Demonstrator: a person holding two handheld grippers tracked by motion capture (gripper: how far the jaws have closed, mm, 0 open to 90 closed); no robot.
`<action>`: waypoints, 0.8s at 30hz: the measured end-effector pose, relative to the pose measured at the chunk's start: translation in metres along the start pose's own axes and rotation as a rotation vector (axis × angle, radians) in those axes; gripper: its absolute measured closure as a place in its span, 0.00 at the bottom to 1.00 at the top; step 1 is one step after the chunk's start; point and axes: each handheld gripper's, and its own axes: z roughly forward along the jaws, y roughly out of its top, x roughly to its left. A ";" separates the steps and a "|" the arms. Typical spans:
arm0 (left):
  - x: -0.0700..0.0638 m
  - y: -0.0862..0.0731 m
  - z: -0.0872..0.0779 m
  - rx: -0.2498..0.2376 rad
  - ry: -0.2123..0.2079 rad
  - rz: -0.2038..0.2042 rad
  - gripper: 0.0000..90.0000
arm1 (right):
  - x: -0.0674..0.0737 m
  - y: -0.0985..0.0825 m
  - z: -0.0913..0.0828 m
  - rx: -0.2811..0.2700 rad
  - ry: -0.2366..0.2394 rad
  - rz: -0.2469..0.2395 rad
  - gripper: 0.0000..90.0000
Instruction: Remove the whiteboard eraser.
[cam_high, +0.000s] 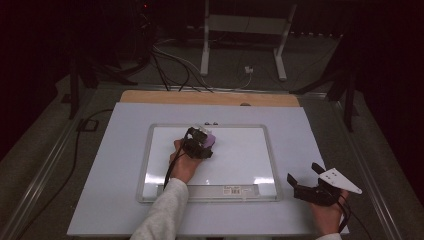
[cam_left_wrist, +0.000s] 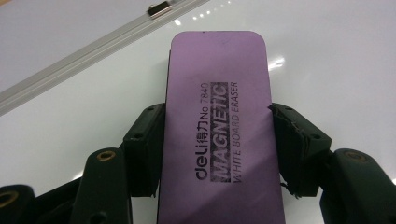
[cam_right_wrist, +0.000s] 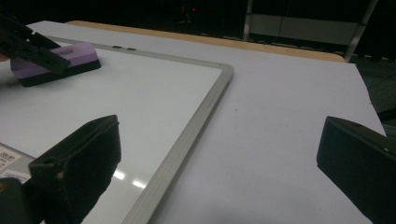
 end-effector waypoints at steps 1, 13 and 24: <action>0.002 -0.002 -0.003 -0.005 0.000 -0.007 0.46 | 0.000 0.000 0.000 0.000 0.000 0.001 0.00; 0.027 -0.029 -0.038 -0.087 0.014 -0.114 0.46 | 0.000 0.000 0.000 0.001 0.000 -0.001 0.00; 0.039 -0.050 -0.063 -0.121 0.023 -0.164 0.46 | 0.000 0.000 0.000 0.002 -0.003 0.000 0.00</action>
